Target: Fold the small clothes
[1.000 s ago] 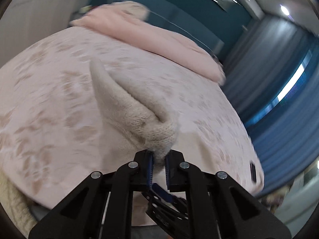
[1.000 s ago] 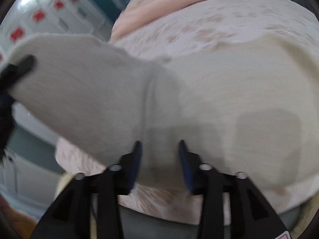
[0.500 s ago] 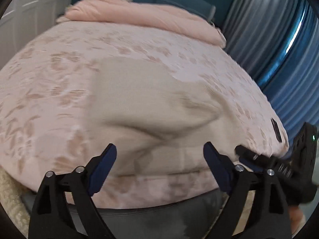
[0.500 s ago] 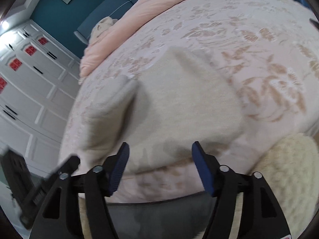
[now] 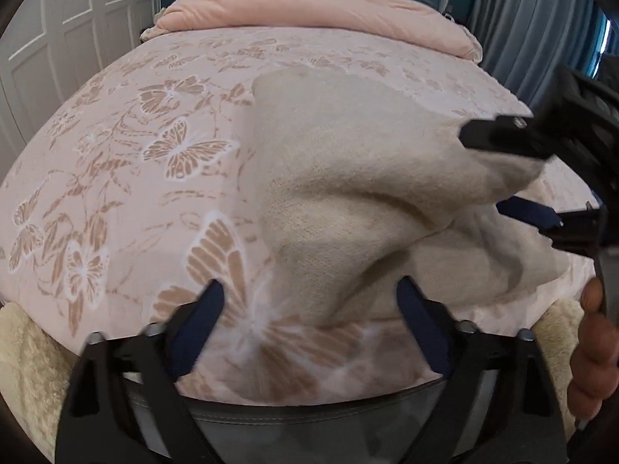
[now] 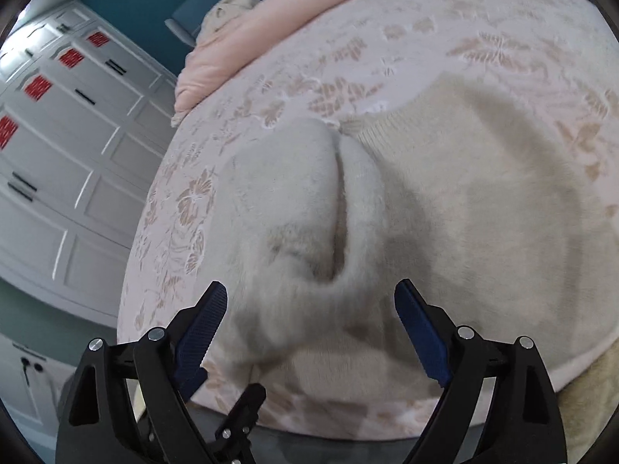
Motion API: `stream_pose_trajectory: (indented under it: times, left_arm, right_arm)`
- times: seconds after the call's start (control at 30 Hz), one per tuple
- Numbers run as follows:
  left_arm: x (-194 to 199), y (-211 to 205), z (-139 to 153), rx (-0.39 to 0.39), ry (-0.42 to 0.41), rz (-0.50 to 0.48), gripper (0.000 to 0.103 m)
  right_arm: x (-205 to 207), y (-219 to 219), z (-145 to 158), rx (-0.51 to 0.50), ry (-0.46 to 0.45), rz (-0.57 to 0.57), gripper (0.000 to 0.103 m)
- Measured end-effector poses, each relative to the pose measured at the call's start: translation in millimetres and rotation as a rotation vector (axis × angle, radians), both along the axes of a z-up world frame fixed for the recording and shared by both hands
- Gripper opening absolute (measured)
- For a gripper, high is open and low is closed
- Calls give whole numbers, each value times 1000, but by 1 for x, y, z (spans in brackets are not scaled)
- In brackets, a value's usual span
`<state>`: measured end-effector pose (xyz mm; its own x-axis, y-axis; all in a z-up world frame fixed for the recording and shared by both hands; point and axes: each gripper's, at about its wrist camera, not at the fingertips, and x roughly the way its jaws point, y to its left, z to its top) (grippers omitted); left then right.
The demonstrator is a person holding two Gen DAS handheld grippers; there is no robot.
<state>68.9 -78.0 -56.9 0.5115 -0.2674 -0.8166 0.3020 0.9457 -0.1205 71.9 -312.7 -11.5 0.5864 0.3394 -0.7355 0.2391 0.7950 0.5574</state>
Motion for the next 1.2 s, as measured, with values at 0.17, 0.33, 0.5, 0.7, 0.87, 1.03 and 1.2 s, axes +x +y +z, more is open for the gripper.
stream_pose_trajectory:
  times: [0.17,0.33,0.5,0.7,0.87,1.03,1.2]
  left_arm:
    - [12,15,3,-124,116,27,15]
    - [-7,4,53,-232,17,-89,14]
    - [-9,-29,16,-164,119,-148,11]
    - [-12,-24,-13,-108,204,-99,4]
    - [-11,-2,-2,-161,185,-55,4]
    - [-12,6,8,-163,153,-50,42]
    - [-21,-12,11,-145,122,-118,62]
  right_arm:
    - [-4,-1,63,88,-194,55,15]
    - [-65,-42,110,16,-376,-36,14]
    - [-82,-111,-22,-14,10,-209,14]
    - [-105,-111,-5,71,-118,-238,14]
    - [-92,-115,-35,-6,1,-215,17]
    - [-115,-108,-14,-10,-26,-259,32]
    - [-111,-88,3,-128,-55,-171,58]
